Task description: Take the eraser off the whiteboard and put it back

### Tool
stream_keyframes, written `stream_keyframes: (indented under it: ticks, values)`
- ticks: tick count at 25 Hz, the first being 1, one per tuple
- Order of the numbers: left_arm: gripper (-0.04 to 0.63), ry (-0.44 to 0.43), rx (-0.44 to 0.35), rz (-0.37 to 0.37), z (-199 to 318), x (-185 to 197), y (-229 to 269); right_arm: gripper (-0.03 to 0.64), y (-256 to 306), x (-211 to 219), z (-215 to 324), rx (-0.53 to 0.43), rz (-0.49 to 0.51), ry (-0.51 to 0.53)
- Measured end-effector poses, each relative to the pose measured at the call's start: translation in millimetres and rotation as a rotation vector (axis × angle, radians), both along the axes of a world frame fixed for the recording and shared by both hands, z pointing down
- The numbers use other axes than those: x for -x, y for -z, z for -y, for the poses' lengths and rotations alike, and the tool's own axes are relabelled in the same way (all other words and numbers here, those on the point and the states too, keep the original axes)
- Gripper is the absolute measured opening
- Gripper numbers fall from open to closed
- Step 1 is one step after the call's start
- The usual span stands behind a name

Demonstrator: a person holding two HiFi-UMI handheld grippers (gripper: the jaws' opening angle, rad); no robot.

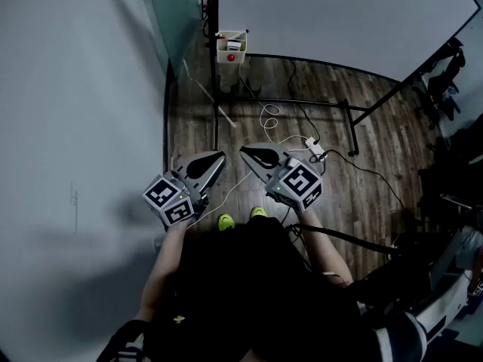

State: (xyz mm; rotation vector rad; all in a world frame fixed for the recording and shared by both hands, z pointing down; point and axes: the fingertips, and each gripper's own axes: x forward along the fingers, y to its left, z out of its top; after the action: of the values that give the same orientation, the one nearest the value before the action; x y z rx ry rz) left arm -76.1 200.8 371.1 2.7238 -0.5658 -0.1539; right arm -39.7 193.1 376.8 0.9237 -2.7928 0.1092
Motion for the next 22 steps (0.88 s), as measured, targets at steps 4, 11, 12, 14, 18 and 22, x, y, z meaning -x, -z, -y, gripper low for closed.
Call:
stream_keyframes:
  ticks: [4,11,12,14,18,22]
  values:
    - [0.017,-0.004,0.006,0.000,-0.1,2.2,-2.2,0.017,-1.9,0.0,0.5,0.008,0.001,-0.009]
    - [0.017,-0.014,0.004,-0.008,-0.3,8.0,-2.0,0.018,0.9,-3.7,8.6,0.006,-0.016,-0.044]
    - [0.017,-0.017,0.000,-0.010,-0.4,8.6,-1.2,0.018,1.4,-4.0,9.1,0.000,-0.028,-0.047]
    - [0.017,-0.022,-0.003,-0.017,-0.9,9.1,-0.5,0.018,1.5,-5.8,9.7,-0.006,-0.047,-0.055]
    - [0.017,-0.033,0.014,-0.028,-1.5,7.8,-3.0,0.018,-5.4,-9.6,6.6,0.008,-0.067,-0.061]
    - [0.017,-0.030,0.018,-0.029,1.7,6.4,-5.3,0.018,-15.5,-9.3,7.5,0.032,-0.074,-0.046]
